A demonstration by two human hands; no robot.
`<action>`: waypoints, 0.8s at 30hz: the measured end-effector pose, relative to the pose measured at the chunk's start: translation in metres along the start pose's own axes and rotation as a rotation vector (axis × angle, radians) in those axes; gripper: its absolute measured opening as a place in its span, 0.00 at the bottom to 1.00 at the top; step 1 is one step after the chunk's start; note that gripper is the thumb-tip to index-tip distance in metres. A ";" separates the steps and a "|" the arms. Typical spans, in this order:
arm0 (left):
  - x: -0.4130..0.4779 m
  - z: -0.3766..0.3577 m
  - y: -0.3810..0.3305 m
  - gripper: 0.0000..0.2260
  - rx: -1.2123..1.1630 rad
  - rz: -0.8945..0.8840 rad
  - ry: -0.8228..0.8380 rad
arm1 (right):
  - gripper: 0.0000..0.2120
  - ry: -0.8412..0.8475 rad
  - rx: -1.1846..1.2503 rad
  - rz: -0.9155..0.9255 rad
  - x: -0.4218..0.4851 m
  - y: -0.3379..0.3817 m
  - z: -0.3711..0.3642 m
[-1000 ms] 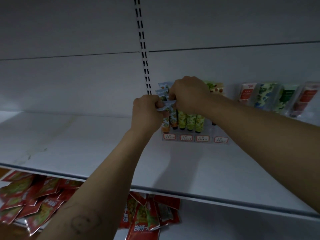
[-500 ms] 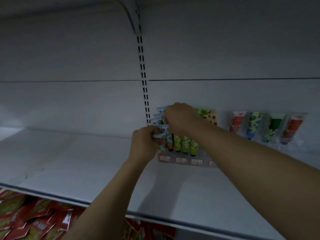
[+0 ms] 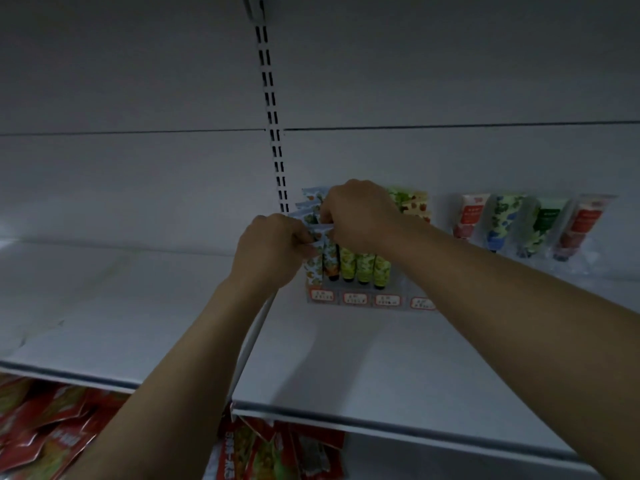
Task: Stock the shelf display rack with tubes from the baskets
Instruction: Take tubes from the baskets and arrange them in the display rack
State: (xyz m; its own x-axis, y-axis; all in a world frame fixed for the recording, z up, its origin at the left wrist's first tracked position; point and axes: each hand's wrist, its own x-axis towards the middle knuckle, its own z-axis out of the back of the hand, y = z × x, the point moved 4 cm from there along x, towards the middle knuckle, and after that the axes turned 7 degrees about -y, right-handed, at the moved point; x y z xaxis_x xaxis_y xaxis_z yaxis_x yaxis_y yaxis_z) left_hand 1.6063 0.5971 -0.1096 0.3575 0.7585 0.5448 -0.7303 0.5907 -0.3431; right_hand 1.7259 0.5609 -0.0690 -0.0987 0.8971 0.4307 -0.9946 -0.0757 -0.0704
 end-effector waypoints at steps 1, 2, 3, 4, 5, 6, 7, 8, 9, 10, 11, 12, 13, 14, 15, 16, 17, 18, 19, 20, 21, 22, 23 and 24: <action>-0.001 0.001 -0.001 0.05 0.014 -0.016 -0.020 | 0.07 0.004 -0.002 -0.001 0.000 0.000 0.000; -0.002 0.003 -0.003 0.05 0.030 -0.044 -0.051 | 0.07 0.006 -0.004 0.001 0.001 -0.001 0.000; -0.004 0.004 -0.004 0.05 0.052 -0.089 -0.090 | 0.07 0.005 -0.005 0.005 0.001 0.000 0.001; -0.005 0.006 -0.006 0.03 0.076 -0.146 -0.134 | 0.07 0.004 -0.003 0.010 0.001 0.000 0.001; -0.006 0.006 -0.006 0.03 0.094 -0.190 -0.173 | 0.07 0.002 0.002 0.016 0.001 0.000 0.002; -0.007 0.005 -0.004 0.03 0.093 -0.210 -0.197 | 0.07 0.001 0.005 0.021 0.001 0.000 0.002; -0.007 0.003 -0.001 0.04 0.070 -0.214 -0.202 | 0.07 0.003 0.006 0.022 0.002 0.000 0.003; -0.006 0.001 0.001 0.04 0.030 -0.210 -0.187 | 0.08 0.009 0.008 0.022 0.002 0.000 0.003; -0.006 -0.001 0.003 0.04 -0.020 -0.200 -0.172 | 0.08 0.016 0.011 0.024 0.002 0.000 0.002; -0.005 -0.001 0.005 0.03 -0.078 -0.184 -0.153 | 0.08 0.021 0.012 0.025 0.002 0.000 0.002; -0.004 -0.001 0.005 0.05 -0.130 -0.173 -0.144 | 0.09 0.024 0.011 0.024 0.003 0.000 0.001; -0.004 -0.001 0.005 0.06 -0.166 -0.179 -0.147 | 0.08 0.024 0.010 0.023 0.003 -0.001 0.000; -0.004 0.000 0.005 0.07 -0.183 -0.197 -0.157 | 0.08 0.019 0.009 0.024 0.003 -0.001 -0.001; -0.005 0.001 0.004 0.08 -0.188 -0.219 -0.169 | 0.08 0.014 0.008 0.027 0.003 -0.001 -0.002; -0.005 0.002 0.003 0.08 -0.192 -0.237 -0.181 | 0.08 0.007 0.005 0.029 0.003 -0.001 -0.002; -0.005 0.002 0.004 0.07 -0.198 -0.245 -0.186 | 0.09 0.004 0.001 0.032 0.003 -0.001 -0.003; -0.005 0.003 0.005 0.07 -0.206 -0.236 -0.179 | 0.09 0.005 0.001 0.033 0.004 -0.001 -0.004; -0.005 0.003 0.006 0.07 -0.211 -0.225 -0.168 | 0.08 0.011 0.004 0.034 0.004 -0.001 -0.004; -0.004 0.003 0.008 0.07 -0.213 -0.221 -0.159 | 0.08 0.015 0.005 0.034 0.004 -0.001 -0.005; -0.003 0.002 0.009 0.07 -0.214 -0.221 -0.148 | 0.07 0.015 0.003 0.035 0.004 -0.001 -0.005; -0.002 0.001 0.010 0.07 -0.216 -0.222 -0.140 | 0.06 0.012 0.001 0.040 0.004 -0.002 -0.005; -0.002 0.000 0.010 0.07 -0.220 -0.223 -0.137 | 0.06 0.010 0.000 0.046 0.004 -0.002 -0.006; -0.001 0.000 0.011 0.07 -0.224 -0.229 -0.139 | 0.07 0.011 -0.001 0.052 0.004 -0.002 -0.006; 0.000 0.000 0.011 0.07 -0.231 -0.239 -0.140 | 0.07 0.013 -0.004 0.057 0.005 -0.002 -0.007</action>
State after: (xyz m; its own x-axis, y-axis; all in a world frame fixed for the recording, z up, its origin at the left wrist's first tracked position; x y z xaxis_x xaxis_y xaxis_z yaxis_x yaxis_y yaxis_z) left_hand 1.5982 0.6035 -0.1137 0.4074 0.5555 0.7249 -0.4789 0.8058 -0.3483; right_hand 1.7278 0.5680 -0.0727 -0.1547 0.8968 0.4145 -0.9873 -0.1250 -0.0982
